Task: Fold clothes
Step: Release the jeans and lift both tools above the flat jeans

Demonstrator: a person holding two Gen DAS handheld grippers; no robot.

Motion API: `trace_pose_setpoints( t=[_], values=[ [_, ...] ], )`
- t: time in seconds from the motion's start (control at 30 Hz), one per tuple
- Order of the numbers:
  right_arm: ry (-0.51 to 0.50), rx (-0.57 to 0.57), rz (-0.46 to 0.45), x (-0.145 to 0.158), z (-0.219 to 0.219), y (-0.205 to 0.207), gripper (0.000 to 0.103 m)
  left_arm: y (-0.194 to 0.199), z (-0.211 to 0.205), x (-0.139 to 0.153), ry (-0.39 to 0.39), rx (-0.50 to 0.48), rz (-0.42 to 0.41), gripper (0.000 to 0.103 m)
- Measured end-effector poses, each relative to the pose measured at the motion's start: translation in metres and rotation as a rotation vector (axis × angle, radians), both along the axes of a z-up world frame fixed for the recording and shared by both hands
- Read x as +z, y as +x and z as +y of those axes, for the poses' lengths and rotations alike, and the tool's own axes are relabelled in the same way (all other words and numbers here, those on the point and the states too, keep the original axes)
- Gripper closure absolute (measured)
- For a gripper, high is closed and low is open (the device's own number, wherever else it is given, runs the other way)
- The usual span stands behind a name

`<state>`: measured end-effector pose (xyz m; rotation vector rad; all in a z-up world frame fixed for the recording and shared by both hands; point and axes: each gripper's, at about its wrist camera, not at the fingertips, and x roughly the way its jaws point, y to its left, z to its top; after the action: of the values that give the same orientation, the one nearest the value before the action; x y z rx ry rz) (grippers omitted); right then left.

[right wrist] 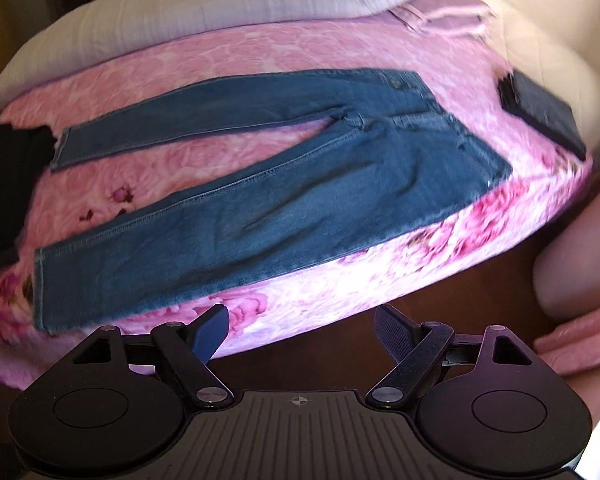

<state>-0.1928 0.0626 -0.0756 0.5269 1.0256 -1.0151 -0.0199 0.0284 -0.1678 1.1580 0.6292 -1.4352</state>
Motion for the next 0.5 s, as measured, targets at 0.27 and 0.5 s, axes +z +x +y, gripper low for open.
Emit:
trace_pose_setpoints(
  t=[0.27,0.5],
  values=[
    [-0.012,0.040,0.049,0.011,0.019,-0.024,0.020,-0.047,-0.013,0.019,-0.065,-0.080,0.007,0.038],
    [-0.030,0.018,0.052,0.019,0.029,-0.040,0.020,-0.078,-0.008,0.024,-0.068,-0.120,-0.009,0.038]
  ],
)
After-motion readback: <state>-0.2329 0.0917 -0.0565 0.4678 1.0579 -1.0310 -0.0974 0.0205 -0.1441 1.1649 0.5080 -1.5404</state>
